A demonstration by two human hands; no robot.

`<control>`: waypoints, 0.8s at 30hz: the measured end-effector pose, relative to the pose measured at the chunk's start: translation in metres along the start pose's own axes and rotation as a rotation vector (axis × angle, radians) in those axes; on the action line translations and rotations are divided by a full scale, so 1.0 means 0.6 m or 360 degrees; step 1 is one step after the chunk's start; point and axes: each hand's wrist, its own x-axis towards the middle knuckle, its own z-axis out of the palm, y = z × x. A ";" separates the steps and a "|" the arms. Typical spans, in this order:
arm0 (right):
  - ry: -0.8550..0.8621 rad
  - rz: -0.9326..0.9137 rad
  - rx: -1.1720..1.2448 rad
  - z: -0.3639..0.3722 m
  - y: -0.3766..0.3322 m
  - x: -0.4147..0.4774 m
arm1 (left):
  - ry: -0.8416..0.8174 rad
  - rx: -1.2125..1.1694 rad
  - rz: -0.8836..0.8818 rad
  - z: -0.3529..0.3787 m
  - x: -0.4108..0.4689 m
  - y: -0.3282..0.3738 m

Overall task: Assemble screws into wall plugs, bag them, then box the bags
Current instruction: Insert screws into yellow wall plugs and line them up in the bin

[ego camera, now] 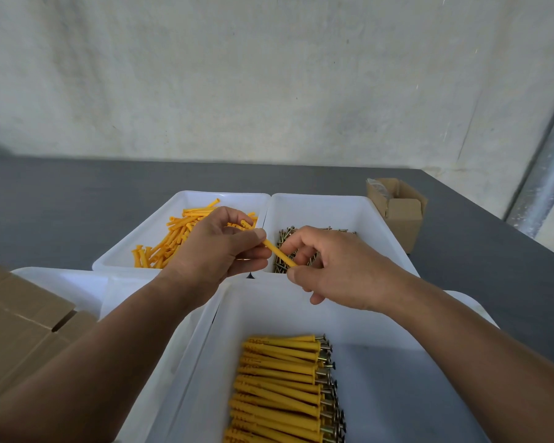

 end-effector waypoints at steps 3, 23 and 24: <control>0.0036 0.0015 0.0001 0.000 -0.001 -0.001 | -0.0061 0.0015 -0.0001 0.004 -0.004 0.001; -0.0863 0.0310 -0.0565 0.014 -0.045 -0.031 | 0.0456 0.0574 0.0075 -0.038 0.022 -0.013; -0.0869 0.0287 -0.0635 0.019 -0.046 -0.030 | 0.0491 0.0658 0.0095 -0.042 0.024 -0.017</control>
